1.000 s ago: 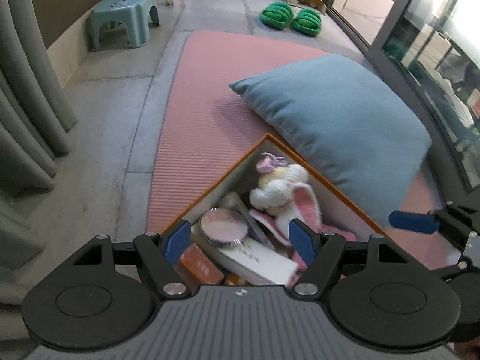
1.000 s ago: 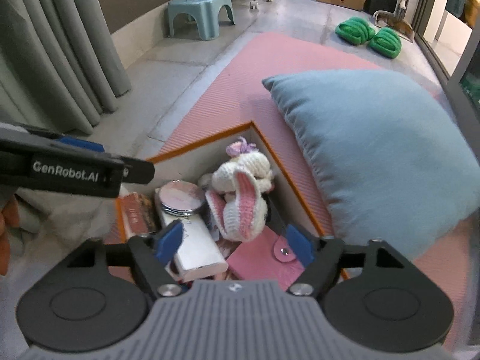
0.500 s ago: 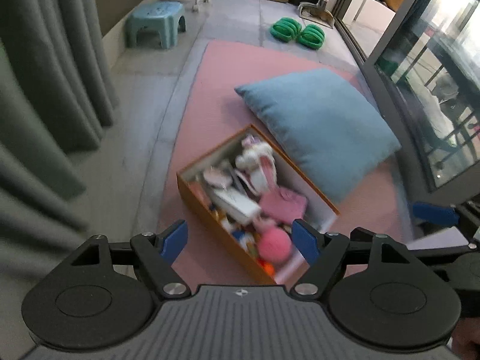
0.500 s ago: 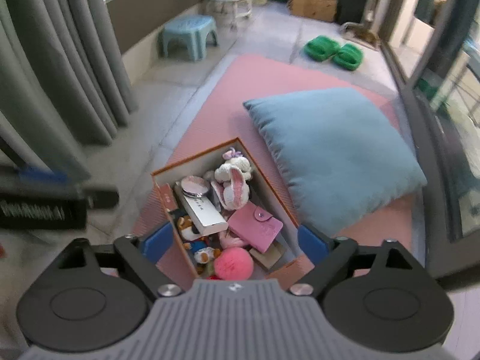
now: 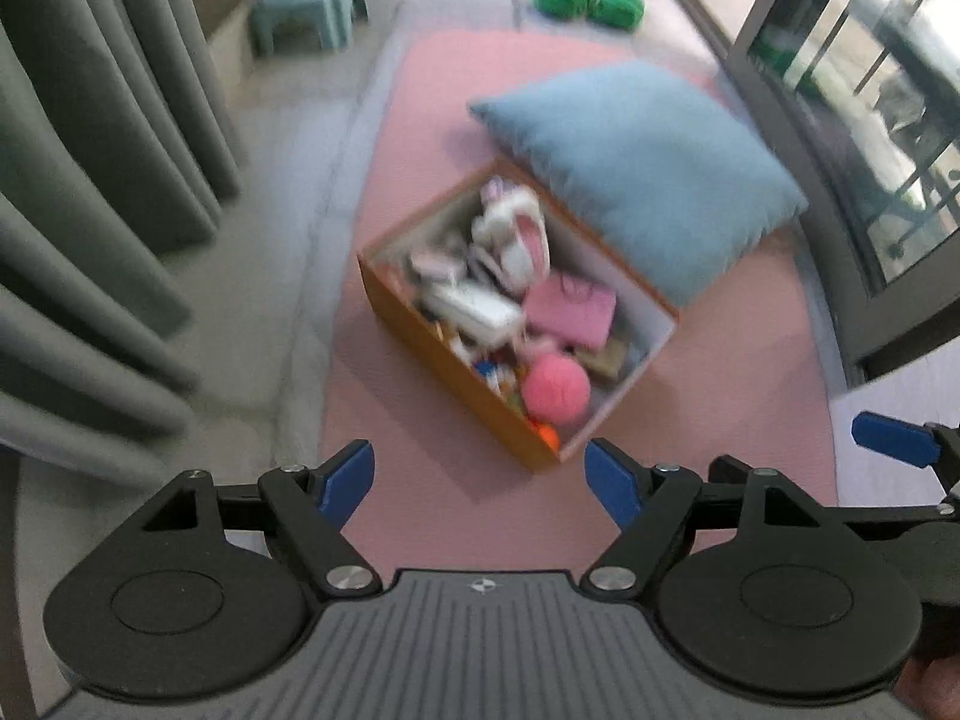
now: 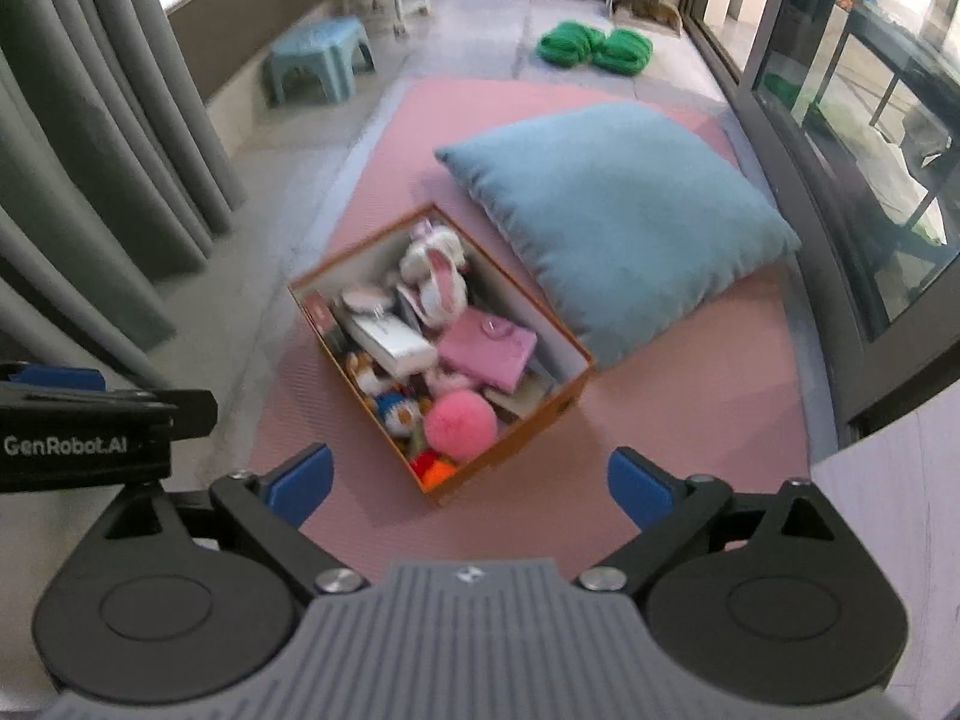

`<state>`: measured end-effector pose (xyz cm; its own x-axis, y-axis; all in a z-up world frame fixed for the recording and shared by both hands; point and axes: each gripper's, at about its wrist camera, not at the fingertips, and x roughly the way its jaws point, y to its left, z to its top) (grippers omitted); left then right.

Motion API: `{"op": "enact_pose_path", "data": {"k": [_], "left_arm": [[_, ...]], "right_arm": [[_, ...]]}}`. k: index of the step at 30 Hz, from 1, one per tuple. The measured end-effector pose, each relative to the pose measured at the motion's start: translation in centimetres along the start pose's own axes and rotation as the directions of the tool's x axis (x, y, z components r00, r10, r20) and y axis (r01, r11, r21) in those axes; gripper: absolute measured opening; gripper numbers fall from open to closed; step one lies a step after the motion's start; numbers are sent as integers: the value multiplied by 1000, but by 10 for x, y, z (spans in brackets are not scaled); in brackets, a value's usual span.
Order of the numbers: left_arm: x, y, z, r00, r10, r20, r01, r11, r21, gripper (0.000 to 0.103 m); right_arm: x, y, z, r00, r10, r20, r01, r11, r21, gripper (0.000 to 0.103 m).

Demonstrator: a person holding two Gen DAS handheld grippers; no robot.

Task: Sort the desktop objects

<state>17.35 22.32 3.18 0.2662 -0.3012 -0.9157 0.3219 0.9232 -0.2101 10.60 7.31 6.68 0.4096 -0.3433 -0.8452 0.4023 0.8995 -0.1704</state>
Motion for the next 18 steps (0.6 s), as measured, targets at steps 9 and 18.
{"op": "enact_pose_path", "data": {"k": [9,18], "left_arm": [[26,5,8,997,72,-3,-72,997,17,91],[46,4,13,993,112,-29,-109,990,88,91]], "right_arm": [[31,4,8,1000,7,-15,-7,1000,1,99],[63,15,9,998,-14,-61,12,999,-32,99]]}}
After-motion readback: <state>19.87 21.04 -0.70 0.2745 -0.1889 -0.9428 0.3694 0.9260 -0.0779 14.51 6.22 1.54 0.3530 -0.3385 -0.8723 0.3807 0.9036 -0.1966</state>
